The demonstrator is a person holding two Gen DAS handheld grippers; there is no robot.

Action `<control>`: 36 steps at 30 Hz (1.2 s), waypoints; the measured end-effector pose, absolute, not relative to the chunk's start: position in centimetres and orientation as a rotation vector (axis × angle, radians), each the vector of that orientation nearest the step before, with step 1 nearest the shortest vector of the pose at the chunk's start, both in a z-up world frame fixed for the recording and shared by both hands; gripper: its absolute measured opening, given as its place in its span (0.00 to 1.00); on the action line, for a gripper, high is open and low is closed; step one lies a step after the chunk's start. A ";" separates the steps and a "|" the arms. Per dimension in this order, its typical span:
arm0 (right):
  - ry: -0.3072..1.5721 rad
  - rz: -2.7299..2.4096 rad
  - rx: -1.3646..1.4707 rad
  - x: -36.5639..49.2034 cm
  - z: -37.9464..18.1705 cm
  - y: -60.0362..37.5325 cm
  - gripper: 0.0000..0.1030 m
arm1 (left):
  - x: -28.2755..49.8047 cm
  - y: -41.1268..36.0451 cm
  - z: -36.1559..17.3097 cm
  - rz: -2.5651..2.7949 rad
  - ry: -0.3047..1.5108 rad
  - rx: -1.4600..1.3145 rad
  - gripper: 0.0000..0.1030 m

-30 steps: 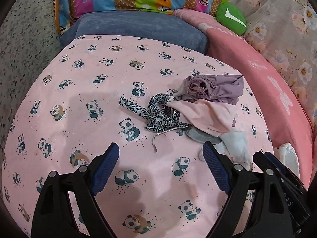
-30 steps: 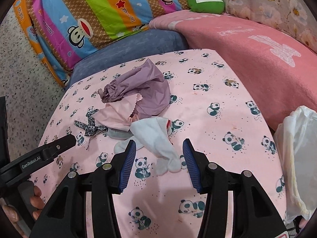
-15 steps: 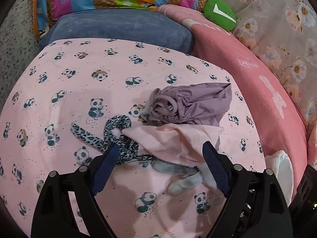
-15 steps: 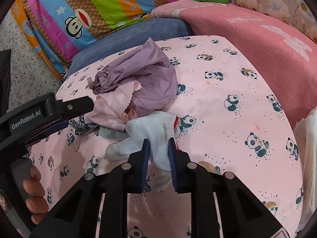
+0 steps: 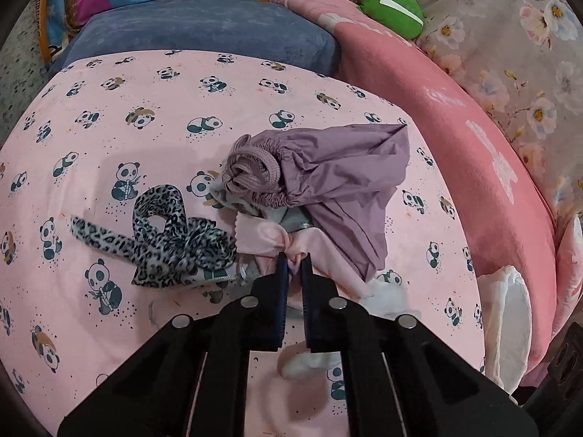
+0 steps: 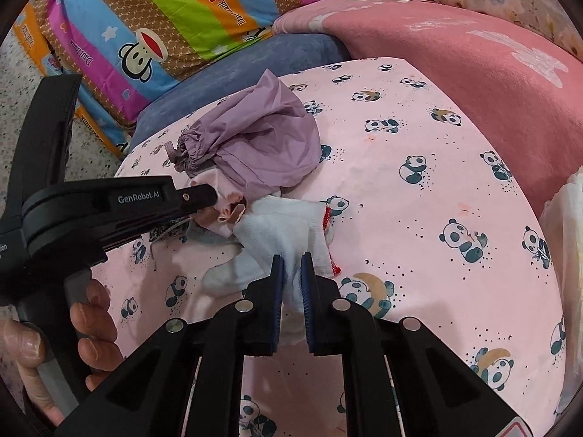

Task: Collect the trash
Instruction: 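Grasp the pink cloth with the left tool while the right tool grasps the white glove, then carry the pink cloth and white glove over the bin and open both tools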

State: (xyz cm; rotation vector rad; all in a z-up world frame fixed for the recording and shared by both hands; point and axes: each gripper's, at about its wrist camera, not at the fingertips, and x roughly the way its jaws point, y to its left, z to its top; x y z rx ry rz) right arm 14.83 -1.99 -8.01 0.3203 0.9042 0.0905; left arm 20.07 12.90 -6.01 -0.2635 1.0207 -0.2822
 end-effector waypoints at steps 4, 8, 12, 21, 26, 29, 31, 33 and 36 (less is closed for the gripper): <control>0.875 0.087 0.342 13.8 -7.1 -2.7 0.11 | 18.4 12.6 -4.6 -0.293 0.992 -0.242 0.06; 0.831 0.081 0.363 12.3 -5.5 -3.6 0.11 | 16.8 12.0 -3.1 -0.304 0.963 -0.224 0.06; 0.787 0.071 0.374 11.0 -3.8 -4.7 0.10 | 15.5 11.0 -1.5 -0.315 0.936 -0.205 0.06; 0.668 0.030 0.401 6.7 0.7 -8.2 0.10 | 12.2 7.1 2.0 -0.378 0.875 -0.142 0.06; 0.617 -0.008 0.416 4.4 2.8 -10.7 0.10 | 10.4 4.4 3.7 -0.427 0.840 -0.106 0.06; 0.589 -0.034 0.423 3.1 4.0 -12.3 0.10 | 9.5 2.8 4.5 -0.456 0.825 -0.085 0.06; 0.569 -0.055 0.429 2.1 4.7 -13.7 0.10 | 8.9 1.6 4.9 -0.476 0.816 -0.068 0.06; 0.556 -0.069 0.431 1.4 5.2 -14.7 0.10 | 8.3 0.6 5.3 -0.494 0.809 -0.055 0.06; 0.528 -0.102 0.442 -0.1 6.1 -16.8 0.10 | 7.4 -1.1 5.7 -0.522 0.800 -0.031 0.06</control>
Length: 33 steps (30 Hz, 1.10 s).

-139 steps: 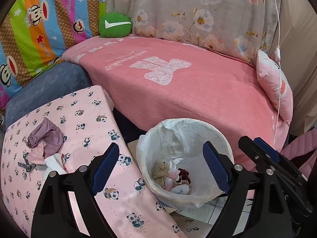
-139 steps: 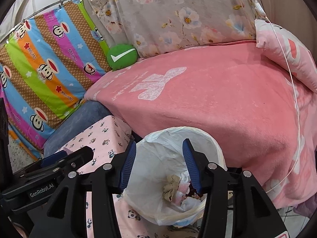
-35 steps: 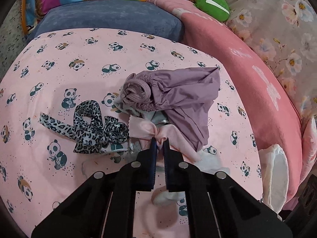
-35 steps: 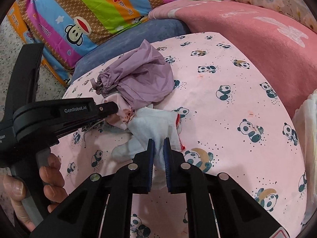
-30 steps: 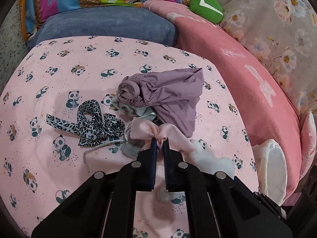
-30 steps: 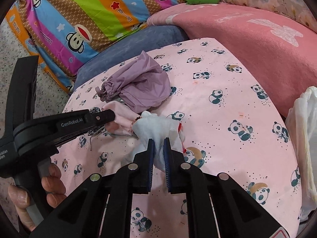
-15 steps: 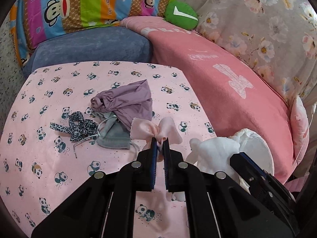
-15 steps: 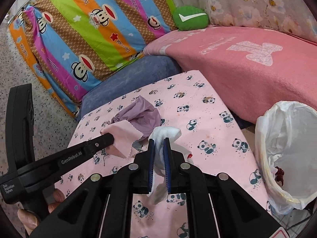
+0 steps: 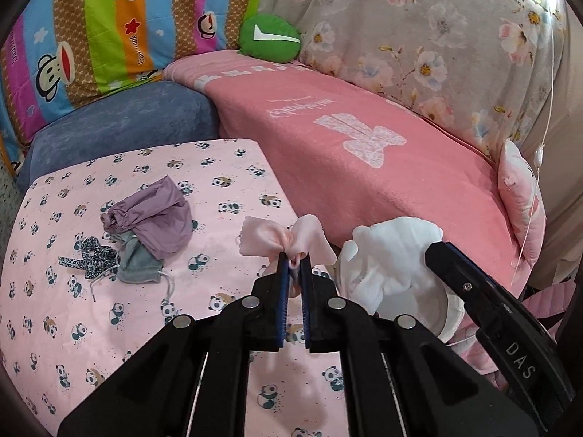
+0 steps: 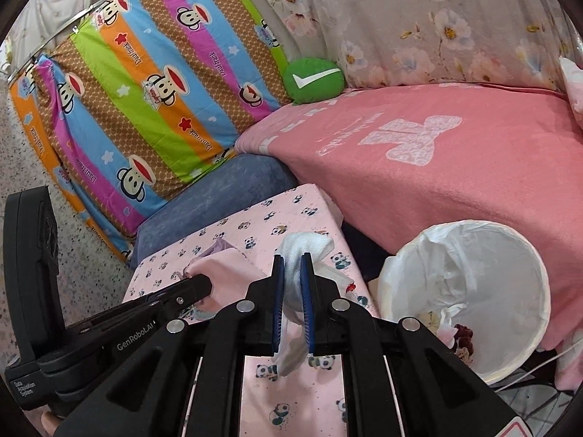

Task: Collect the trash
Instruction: 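Carry the pink cloth and white glove over the bin and open both tools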

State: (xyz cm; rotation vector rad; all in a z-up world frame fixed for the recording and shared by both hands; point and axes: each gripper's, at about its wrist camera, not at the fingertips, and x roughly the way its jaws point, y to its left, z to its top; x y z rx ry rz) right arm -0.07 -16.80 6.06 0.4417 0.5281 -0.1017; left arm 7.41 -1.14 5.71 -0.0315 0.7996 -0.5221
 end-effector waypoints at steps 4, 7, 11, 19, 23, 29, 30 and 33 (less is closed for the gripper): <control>0.501 -0.138 0.455 -1.6 6.8 -19.0 0.10 | 6.4 -3.5 6.2 -0.564 0.790 0.000 0.06; 0.491 -0.159 0.464 -2.4 7.0 -20.4 0.10 | 5.7 -5.0 6.4 -0.593 0.786 0.021 0.06; 0.478 -0.198 0.476 -3.9 7.1 -22.7 0.10 | 5.0 -7.1 6.6 -0.633 0.787 0.045 0.06; 0.473 -0.255 0.491 -5.8 6.7 -26.0 0.10 | 3.9 -11.0 6.2 -0.689 0.806 0.092 0.06; 0.475 -0.275 0.494 -6.5 6.2 -27.4 0.10 | 3.5 -12.6 5.9 -0.708 0.814 0.117 0.06; 0.484 -0.300 0.511 -7.4 5.3 -29.2 0.10 | 3.2 -14.7 5.2 -0.727 0.829 0.149 0.07; 0.485 -0.301 0.513 -7.3 5.2 -29.3 0.10 | 3.2 -15.0 5.0 -0.729 0.832 0.154 0.07; 0.490 -0.307 0.517 -7.3 4.8 -29.8 0.10 | 3.1 -15.8 4.6 -0.733 0.838 0.166 0.07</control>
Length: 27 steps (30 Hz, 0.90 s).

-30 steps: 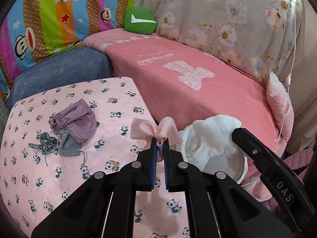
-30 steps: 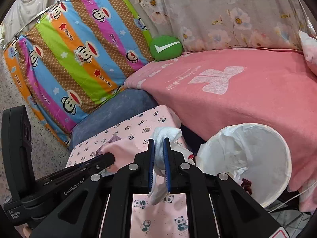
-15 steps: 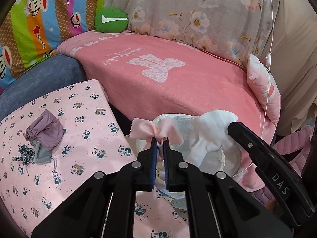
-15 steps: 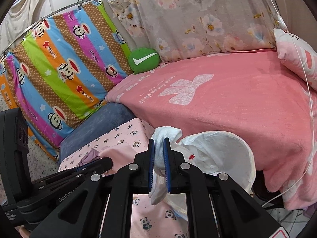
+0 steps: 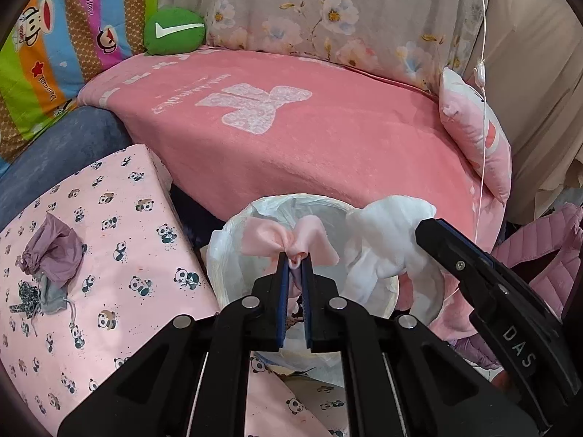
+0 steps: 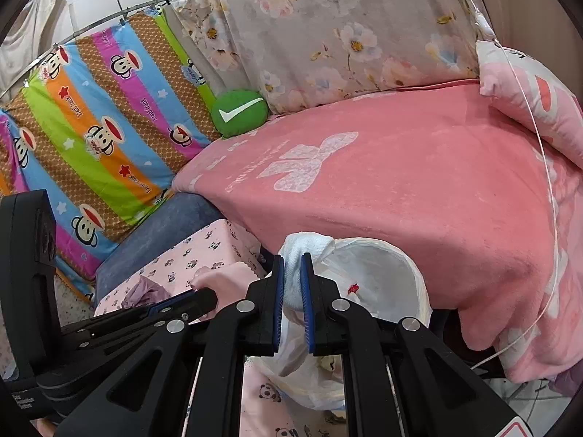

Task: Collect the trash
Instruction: 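Carry the pink cloth and white glove over the bin and open both tools, then move both open tools back to the remaining fabrics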

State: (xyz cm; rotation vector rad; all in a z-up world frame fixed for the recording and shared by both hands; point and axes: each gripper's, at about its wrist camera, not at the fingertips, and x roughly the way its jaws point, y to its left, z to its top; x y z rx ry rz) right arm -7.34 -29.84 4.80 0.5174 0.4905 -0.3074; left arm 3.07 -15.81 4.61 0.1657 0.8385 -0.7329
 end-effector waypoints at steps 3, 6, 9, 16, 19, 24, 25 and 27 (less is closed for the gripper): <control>0.495 -0.310 0.519 -7.3 4.5 -30.4 0.10 | 3.2 -16.5 4.2 -0.726 0.852 0.177 0.07; 0.497 -0.314 0.520 -7.2 4.2 -30.8 0.10 | 3.6 -16.7 3.7 -0.711 0.870 0.171 0.19; 0.503 -0.320 0.512 -7.0 4.0 -30.8 0.10 | 3.7 -16.5 3.7 -0.695 0.852 0.159 0.52; 0.516 -0.330 0.485 -6.3 3.8 -30.6 0.16 | 4.0 -15.9 4.2 -0.637 0.802 0.171 0.73; 0.532 -0.345 0.458 -5.8 3.9 -30.2 0.17 | 4.3 -15.2 4.0 -0.604 0.799 0.170 0.73; 0.544 -0.347 0.435 -5.6 3.9 -29.5 0.32 | 4.8 -13.6 3.8 -0.570 0.807 0.146 0.73; 0.550 -0.351 0.430 -5.5 4.0 -29.4 0.32 | 4.8 -13.3 3.7 -0.564 0.808 0.144 0.73; 0.567 -0.357 0.408 -5.2 4.3 -28.9 0.33 | 4.8 -12.8 3.7 -0.554 0.807 0.141 0.73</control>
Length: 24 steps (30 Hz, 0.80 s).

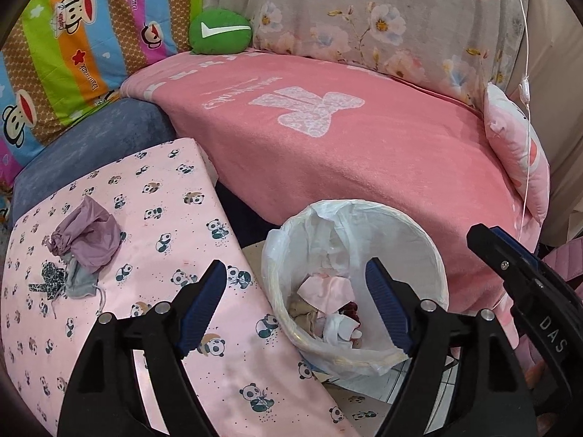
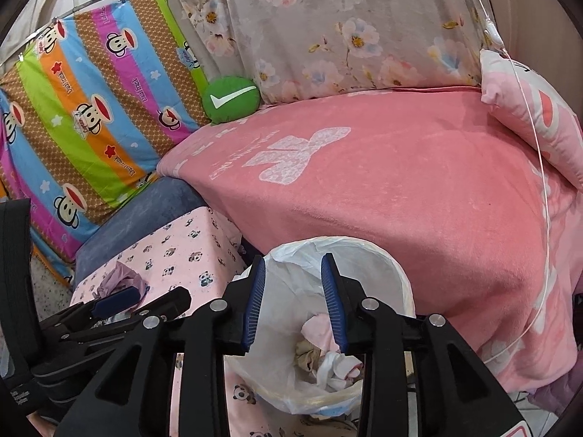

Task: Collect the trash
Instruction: 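Move both open tools back to the remaining fabrics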

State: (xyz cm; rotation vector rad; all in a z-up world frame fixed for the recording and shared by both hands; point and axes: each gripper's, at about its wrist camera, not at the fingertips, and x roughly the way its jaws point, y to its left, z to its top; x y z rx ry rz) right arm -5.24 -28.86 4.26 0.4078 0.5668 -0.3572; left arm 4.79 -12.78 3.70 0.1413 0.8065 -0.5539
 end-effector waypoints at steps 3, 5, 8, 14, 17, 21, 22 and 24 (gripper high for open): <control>0.576 -0.362 0.383 -5.0 4.7 -28.2 0.37 | 4.8 -11.8 3.8 -0.542 0.807 0.128 0.73; 0.582 -0.361 0.363 -5.0 4.9 -27.5 0.38 | 4.7 -11.2 3.8 -0.535 0.807 0.120 0.73; 0.591 -0.358 0.339 -4.8 5.1 -26.7 0.38 | 4.6 -10.2 3.8 -0.522 0.806 0.109 0.73; 0.605 -0.351 0.292 -4.3 5.7 -24.4 0.39 | 4.6 -8.0 3.9 -0.499 0.807 0.077 0.73; 0.607 -0.339 0.278 -4.1 6.0 -23.3 0.39 | 4.7 -7.0 4.0 -0.488 0.806 0.064 0.73; 0.614 -0.331 0.250 -3.7 6.3 -21.7 0.39 | 4.8 -5.5 4.0 -0.475 0.805 0.046 0.73; 0.617 -0.333 0.243 -3.5 6.4 -21.4 0.39 | 4.8 -5.2 4.0 -0.472 0.805 0.042 0.73; 0.621 -0.340 0.224 -3.2 6.5 -20.6 0.39 | 4.9 -4.5 4.0 -0.463 0.805 0.036 0.73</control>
